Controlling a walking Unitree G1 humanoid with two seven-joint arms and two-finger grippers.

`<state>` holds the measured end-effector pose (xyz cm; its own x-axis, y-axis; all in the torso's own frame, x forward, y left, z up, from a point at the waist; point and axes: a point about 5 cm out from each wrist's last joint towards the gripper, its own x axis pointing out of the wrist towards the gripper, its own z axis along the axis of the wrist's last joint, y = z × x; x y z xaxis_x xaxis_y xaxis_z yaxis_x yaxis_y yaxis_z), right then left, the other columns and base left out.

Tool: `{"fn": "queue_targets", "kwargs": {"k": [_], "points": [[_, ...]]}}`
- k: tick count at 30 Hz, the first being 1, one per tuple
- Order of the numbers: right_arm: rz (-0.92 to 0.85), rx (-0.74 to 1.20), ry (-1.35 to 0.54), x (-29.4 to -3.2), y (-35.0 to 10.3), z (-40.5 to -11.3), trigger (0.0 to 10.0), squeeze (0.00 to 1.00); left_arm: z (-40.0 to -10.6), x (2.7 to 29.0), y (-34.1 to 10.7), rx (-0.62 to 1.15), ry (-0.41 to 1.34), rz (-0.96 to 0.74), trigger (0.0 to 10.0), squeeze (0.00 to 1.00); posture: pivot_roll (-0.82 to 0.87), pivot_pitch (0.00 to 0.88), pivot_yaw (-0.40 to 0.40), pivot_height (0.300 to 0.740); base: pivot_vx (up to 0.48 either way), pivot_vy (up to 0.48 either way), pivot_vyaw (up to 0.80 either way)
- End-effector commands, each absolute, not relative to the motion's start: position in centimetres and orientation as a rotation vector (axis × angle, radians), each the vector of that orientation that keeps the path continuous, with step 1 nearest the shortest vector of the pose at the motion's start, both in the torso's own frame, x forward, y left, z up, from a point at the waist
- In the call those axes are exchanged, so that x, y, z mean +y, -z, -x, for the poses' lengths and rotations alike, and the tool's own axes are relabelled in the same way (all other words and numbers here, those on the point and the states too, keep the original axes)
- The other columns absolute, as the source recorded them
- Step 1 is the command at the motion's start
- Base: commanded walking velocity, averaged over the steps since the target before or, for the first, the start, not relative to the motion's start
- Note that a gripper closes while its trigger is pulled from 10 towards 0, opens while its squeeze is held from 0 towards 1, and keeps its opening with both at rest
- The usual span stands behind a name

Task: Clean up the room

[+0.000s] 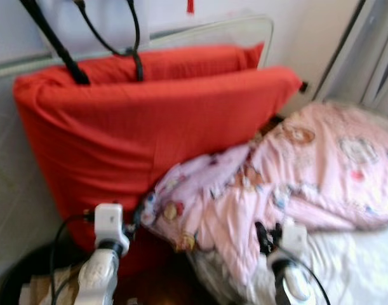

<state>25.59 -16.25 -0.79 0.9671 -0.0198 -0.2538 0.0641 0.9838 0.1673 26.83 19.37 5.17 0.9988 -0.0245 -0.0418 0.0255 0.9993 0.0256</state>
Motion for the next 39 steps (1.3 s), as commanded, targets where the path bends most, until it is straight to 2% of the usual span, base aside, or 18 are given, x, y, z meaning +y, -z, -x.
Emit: {"fn": "queue_targets", "kwargs": {"k": [1, 18, 20, 25, 39], "points": [[-0.170, 0.277, 0.041, -16.20, 1.06, -25.46, 10.0, 0.00, -26.73, 19.16, -4.97, 0.056, 0.037, -0.029, 10.0, 0.00, 0.00, 0.000, -0.048, 0.649, 0.000, 0.000, 0.00], [-0.207, 0.280, 0.026, -15.57, 1.18, -25.42, 10.0, 0.00, -26.69, 19.37, -5.00, 0.067, 0.037, -0.037, 10.0, 0.00, 0.01, 0.011, -0.040, 0.649, 0.000, 0.000, 0.00], [-0.189, 0.337, 0.028, -15.53, 1.73, -25.43, 10.0, 0.00, -26.48, 19.52, -4.86, 0.072, 0.029, -0.038, 10.0, 0.00, 0.01, 0.013, -0.042, 0.649, 0.000, 0.000, 0.00], [-0.194, 0.320, 0.022, -15.45, 1.61, -25.49, 10.0, 0.00, -26.35, 19.60, -4.78, 0.076, 0.027, -0.040, 10.0, 0.00, 0.01, 0.015, -0.042, 0.619, 0.000, 0.000, 0.00], [-0.216, 0.310, 0.015, -15.40, 1.70, -25.37, 10.0, 0.00, -26.42, 19.48, -4.65, 0.086, 0.026, -0.032, 10.0, 0.00, 0.01, 0.010, -0.040, 0.619, 0.000, 0.000, 0.00]]}}
